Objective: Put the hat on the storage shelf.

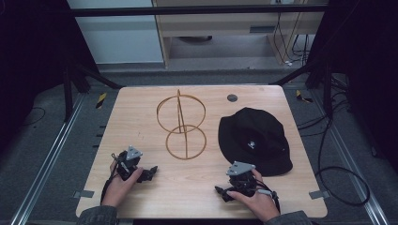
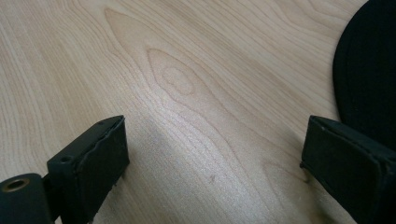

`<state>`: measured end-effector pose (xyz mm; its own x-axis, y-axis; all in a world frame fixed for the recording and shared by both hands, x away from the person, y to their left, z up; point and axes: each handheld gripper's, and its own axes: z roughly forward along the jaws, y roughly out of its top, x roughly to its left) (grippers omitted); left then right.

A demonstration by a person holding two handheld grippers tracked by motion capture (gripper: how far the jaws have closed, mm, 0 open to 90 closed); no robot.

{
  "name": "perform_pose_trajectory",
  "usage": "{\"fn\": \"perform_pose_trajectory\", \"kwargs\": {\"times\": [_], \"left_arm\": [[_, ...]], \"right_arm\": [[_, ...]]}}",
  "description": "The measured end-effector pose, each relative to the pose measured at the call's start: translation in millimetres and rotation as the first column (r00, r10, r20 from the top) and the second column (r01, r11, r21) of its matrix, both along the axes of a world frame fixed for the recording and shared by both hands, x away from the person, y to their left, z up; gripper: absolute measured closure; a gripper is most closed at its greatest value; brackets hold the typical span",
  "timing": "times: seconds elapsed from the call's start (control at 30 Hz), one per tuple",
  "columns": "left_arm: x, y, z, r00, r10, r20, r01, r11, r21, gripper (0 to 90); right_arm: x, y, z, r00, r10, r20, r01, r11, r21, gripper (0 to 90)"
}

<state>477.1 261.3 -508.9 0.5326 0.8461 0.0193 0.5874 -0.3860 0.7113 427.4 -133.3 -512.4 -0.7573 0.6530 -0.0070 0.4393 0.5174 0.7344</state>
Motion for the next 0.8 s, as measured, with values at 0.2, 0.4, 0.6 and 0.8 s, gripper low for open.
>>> {"fn": "perform_pose_trajectory", "kwargs": {"times": [0.2,0.4,0.6,0.8], "left_arm": [[0.0,0.0,0.0,1.0000,0.000,0.000,0.000,1.0000,0.000,0.0],[0.0,-0.2,-0.2,1.0000,0.001,0.001,-0.001,1.0000,-0.003,0.0],[-0.3,0.0,-0.1,1.0000,0.000,0.001,0.000,1.0000,-0.002,0.0],[-1.0,0.3,-0.1,1.0000,-0.002,0.001,0.002,1.0000,-0.002,0.0]], "right_arm": [[-0.1,0.8,0.0,1.0000,-0.006,-0.002,0.006,1.000,0.001,6.9],[-0.1,1.0,-0.1,1.0000,-0.010,0.000,0.010,1.000,0.001,6.9],[-1.0,-0.3,1.1,0.9999,-0.010,-0.008,0.010,1.000,0.003,8.1],[-3.5,-6.9,17.9,0.9998,0.000,-0.020,0.000,1.000,-0.001,10.7]]}}
